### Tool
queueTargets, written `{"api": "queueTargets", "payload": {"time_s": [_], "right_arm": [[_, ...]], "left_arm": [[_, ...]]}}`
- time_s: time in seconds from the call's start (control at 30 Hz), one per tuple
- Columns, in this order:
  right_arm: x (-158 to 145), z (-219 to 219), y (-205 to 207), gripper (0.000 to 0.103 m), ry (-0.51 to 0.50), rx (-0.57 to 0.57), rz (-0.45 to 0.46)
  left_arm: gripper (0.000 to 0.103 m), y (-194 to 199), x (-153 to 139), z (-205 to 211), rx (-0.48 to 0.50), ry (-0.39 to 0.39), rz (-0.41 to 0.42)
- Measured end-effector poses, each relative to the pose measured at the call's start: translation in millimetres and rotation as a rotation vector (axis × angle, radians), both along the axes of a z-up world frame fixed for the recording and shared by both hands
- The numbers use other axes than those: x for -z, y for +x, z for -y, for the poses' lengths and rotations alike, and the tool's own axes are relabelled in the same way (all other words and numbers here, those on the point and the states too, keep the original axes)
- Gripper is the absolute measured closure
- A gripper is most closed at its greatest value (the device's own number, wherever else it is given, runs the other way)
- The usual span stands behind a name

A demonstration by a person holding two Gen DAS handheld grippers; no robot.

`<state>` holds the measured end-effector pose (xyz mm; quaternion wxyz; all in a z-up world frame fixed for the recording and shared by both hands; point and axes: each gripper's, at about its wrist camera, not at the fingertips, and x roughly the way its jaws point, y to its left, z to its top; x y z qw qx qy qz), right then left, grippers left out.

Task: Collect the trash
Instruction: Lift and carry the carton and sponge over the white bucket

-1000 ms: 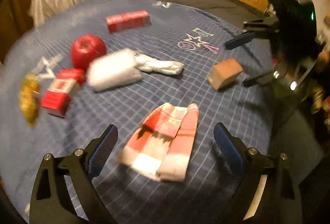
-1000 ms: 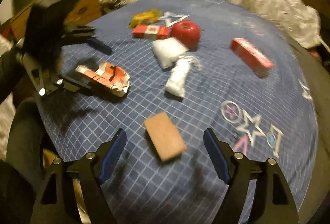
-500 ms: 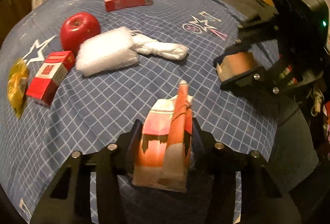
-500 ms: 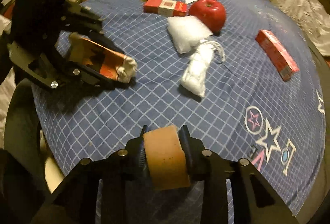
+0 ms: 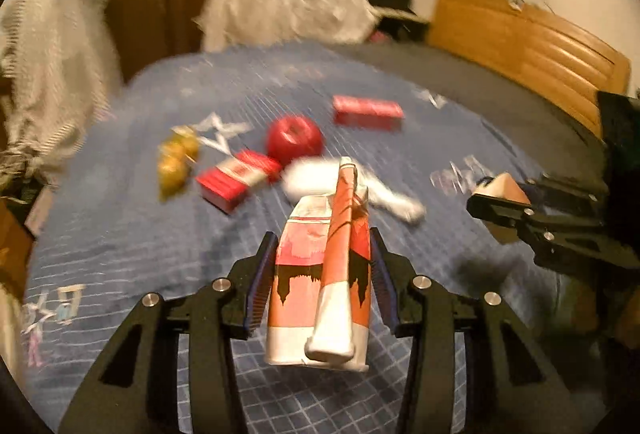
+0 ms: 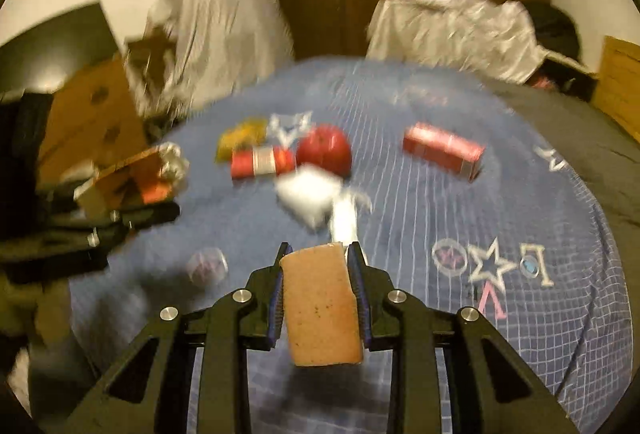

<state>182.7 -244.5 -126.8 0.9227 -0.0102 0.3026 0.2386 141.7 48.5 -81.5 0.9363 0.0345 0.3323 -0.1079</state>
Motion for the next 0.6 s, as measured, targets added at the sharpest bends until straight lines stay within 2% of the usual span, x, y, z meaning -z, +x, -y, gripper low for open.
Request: {"api": "queueTargets", "payload": {"time_s": [0.17, 0.27, 0.37, 0.6], "right_arm": [[-41, -11, -22, 0.073, 0.011, 0.08, 0.178], [-58, -13, -31, 0.073, 0.014, 0.1, 0.236], [-72, -11, -40, 0.073, 0.027, 0.121, 0.269], [-85, -11, -48, 0.073, 0.035, 0.129, 0.278]], "left_arm": [[0.059, -22, -26, 5, -0.128, -0.006, 0.122], [0.059, -34, -37, 8, -0.175, -0.018, 0.18], [0.059, -41, -47, 9, -0.206, -0.037, 0.217], [0.059, -51, -62, 9, -0.227, -0.045, 0.25]]}}
